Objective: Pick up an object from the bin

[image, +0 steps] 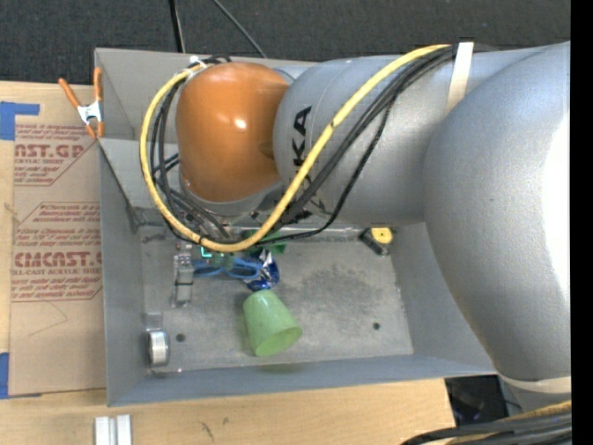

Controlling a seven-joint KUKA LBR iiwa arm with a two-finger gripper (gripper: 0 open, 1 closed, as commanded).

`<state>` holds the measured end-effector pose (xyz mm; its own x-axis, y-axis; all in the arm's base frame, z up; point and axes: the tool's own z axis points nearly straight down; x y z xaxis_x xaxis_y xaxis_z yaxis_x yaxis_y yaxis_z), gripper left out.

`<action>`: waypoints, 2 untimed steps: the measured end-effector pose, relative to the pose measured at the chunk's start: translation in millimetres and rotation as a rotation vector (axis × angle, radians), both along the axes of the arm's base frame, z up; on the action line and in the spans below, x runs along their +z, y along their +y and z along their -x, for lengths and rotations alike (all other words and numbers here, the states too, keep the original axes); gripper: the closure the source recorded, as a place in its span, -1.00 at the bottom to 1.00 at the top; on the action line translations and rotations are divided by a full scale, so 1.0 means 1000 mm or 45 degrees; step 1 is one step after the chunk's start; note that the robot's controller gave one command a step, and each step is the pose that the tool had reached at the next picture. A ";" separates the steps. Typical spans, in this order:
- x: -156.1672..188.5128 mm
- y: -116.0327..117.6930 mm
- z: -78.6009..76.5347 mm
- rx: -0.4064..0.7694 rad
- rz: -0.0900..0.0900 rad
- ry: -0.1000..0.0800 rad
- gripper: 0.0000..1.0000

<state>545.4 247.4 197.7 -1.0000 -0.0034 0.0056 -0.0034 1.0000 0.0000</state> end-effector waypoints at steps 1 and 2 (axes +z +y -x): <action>-0.105 -0.126 -0.015 -0.051 0.006 0.000 -1.00; -0.101 -0.120 -0.015 -0.042 -0.002 -0.007 1.00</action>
Offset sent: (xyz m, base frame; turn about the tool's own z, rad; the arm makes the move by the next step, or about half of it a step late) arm 0.0155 -0.1209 -0.1005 0.0333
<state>560.8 127.2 96.5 -0.9996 0.0298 -0.0003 0.0298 0.9996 0.0015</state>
